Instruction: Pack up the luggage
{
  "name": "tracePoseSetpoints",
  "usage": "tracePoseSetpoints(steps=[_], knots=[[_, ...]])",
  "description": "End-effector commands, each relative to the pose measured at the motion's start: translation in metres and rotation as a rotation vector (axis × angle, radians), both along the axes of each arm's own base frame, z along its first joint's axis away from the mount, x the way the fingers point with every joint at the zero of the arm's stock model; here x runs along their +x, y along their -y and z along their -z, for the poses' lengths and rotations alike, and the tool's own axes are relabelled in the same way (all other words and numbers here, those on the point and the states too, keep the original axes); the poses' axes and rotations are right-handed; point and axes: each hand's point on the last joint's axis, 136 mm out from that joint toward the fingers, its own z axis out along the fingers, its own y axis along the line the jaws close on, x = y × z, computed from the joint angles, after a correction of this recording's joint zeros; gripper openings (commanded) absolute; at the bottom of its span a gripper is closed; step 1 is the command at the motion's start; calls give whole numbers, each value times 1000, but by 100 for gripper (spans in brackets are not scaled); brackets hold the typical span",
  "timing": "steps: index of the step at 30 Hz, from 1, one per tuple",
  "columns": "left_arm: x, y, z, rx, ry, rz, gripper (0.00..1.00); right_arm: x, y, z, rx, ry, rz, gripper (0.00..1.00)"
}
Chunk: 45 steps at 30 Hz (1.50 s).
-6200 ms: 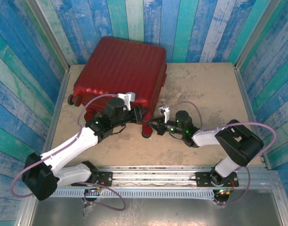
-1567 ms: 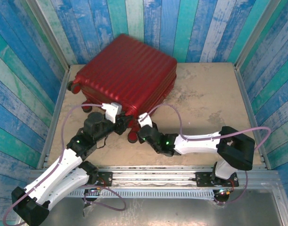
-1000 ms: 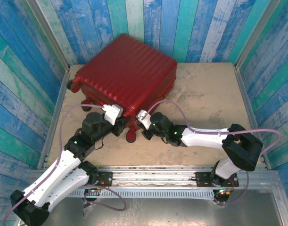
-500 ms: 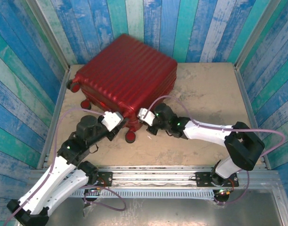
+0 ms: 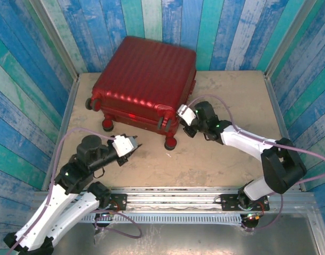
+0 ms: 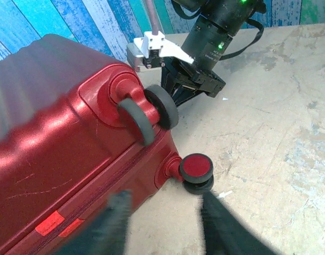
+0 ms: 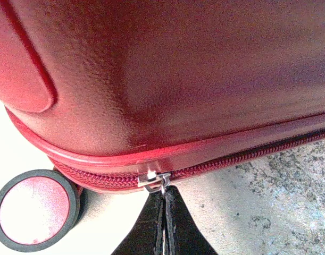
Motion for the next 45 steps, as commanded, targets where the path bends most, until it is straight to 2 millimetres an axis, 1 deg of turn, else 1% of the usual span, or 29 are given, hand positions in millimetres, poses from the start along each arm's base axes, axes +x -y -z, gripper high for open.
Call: tracePoseSetpoints(steps=[1, 3, 4, 6, 8, 10, 11, 13, 15, 16, 19, 20, 21, 22, 25, 31, 34, 37, 40, 42, 44, 45], knots=[[9, 10, -26, -154, -49, -26, 80, 23, 2, -27, 45, 91, 50, 0], [23, 15, -35, -251, -149, -86, 91, 21, 3, -26, 57, 90, 56, 0], [28, 19, -37, -289, -211, -105, 93, 20, 4, -24, 61, 88, 60, 1], [42, 29, -34, -330, -357, -150, 94, 18, 5, -25, 76, 90, 68, 0], [57, 41, -24, -316, -511, -203, 90, 17, 6, -25, 84, 90, 76, 0], [72, 51, -6, -268, -645, -275, 80, 16, 7, -25, 87, 86, 85, 0], [73, 59, -1, -245, -675, -265, 78, 16, 8, -24, 86, 85, 87, 0], [72, 77, 3, -198, -654, -270, 79, 16, 10, -22, 84, 86, 96, 0], [70, 90, 4, -176, -653, -265, 80, 15, 11, -19, 79, 82, 101, 0], [73, 93, 7, -172, -676, -282, 80, 15, 12, -19, 77, 82, 107, 0], [88, 94, 21, -147, -723, -385, 79, 14, 15, -17, 77, 85, 119, 0], [91, 94, 22, -143, -727, -404, 79, 14, 16, -16, 77, 85, 121, 0], [98, 95, 33, -118, -745, -437, 78, 14, 16, -17, 79, 88, 124, 0], [103, 95, 38, -105, -751, -470, 77, 13, 17, -17, 80, 89, 127, 0], [117, 97, 47, -82, -754, -529, 74, 12, 19, -16, 79, 90, 130, 0], [133, 118, 63, -47, -795, -529, 61, 9, 19, -14, 76, 79, 113, 0], [139, 123, 72, -19, -815, -546, 52, 8, 19, -16, 78, 84, 103, 0], [142, 125, 71, -14, -802, -545, 38, 7, 18, -15, 69, 82, 88, 0], [139, 130, 64, -26, -788, -490, 19, 10, 17, -13, 50, 81, 75, 0], [132, 133, 63, -24, -788, -435, 8, 10, 12, -10, 43, 77, 39, 0], [123, 133, 68, 1, -791, -384, 0, 13, 9, -9, 37, 79, 30, 0], [118, 132, 72, 18, -793, -365, 0, 16, 9, -8, 33, 79, 31, 0]])
